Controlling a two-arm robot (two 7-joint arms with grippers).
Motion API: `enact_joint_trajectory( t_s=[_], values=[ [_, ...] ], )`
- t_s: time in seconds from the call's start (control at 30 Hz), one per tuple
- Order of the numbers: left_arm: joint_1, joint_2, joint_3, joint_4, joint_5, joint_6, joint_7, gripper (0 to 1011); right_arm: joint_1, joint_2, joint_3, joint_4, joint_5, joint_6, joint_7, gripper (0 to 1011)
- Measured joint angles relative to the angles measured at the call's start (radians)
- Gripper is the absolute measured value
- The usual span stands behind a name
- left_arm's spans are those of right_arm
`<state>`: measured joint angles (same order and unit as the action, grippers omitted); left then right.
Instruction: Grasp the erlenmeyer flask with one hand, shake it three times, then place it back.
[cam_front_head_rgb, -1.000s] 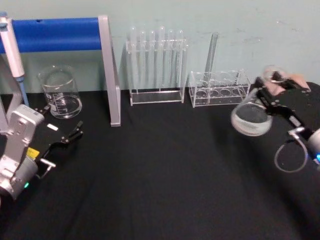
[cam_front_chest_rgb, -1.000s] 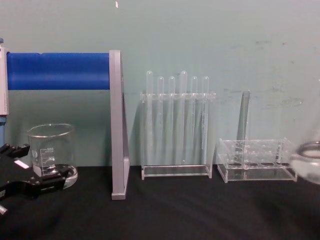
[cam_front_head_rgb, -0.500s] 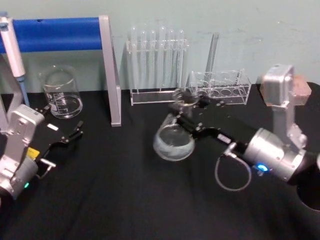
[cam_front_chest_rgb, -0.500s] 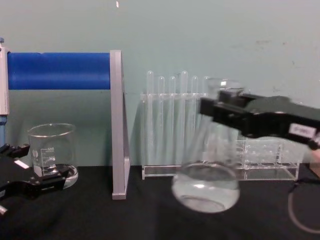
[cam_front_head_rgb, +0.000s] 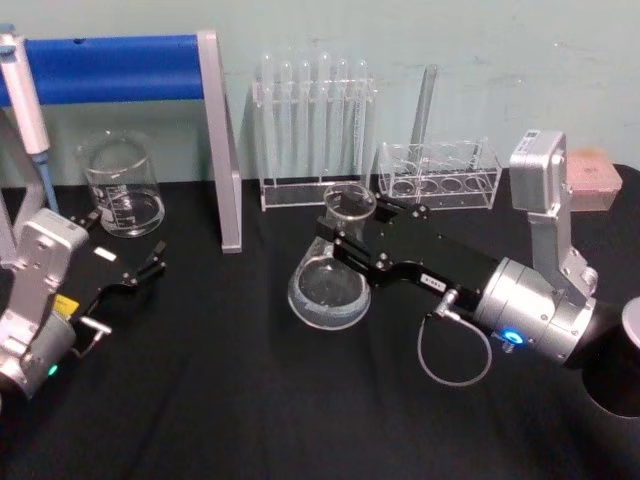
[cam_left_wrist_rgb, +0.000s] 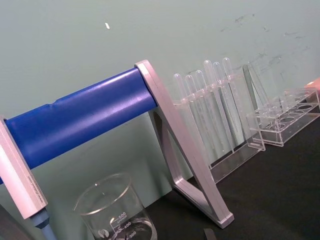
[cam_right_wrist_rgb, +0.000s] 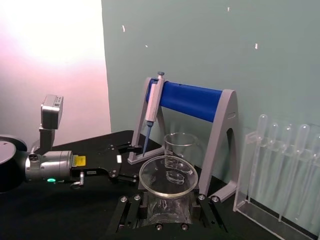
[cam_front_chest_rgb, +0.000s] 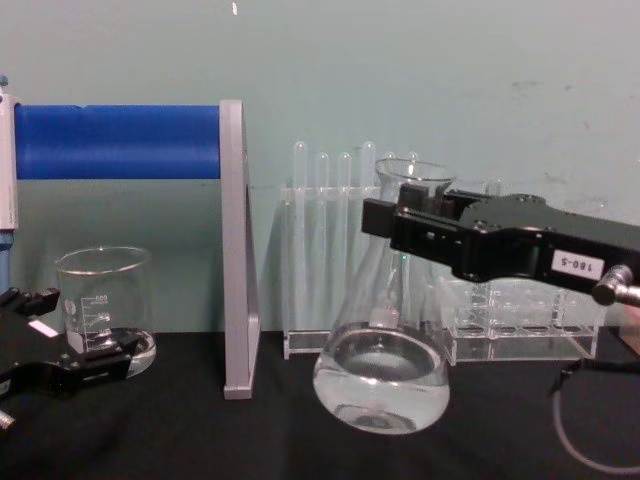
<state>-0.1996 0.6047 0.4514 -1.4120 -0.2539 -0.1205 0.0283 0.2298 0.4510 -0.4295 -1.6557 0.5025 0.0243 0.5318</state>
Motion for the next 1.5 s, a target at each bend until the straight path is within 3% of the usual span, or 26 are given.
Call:
enact_joint_trajectory(
  t_s=[0.33,0.73,1.5],
  values=[
    [0.000,0.000,0.000,0.000,0.000,0.000,0.000,1001,0.007,0.027,-0.002,0.008,0.011,-0.007,-0.010,449],
    [0.000,0.000,0.000,0.000,0.000,0.000,0.000,1001,0.047,0.042,-0.029,0.082,0.048,-0.051,0.071,449],
    [0.000,0.000,0.000,0.000,0.000,0.000,0.000,1001,0.098,0.059,-0.086,0.198,0.040,-0.092,0.149,449]
  ],
)
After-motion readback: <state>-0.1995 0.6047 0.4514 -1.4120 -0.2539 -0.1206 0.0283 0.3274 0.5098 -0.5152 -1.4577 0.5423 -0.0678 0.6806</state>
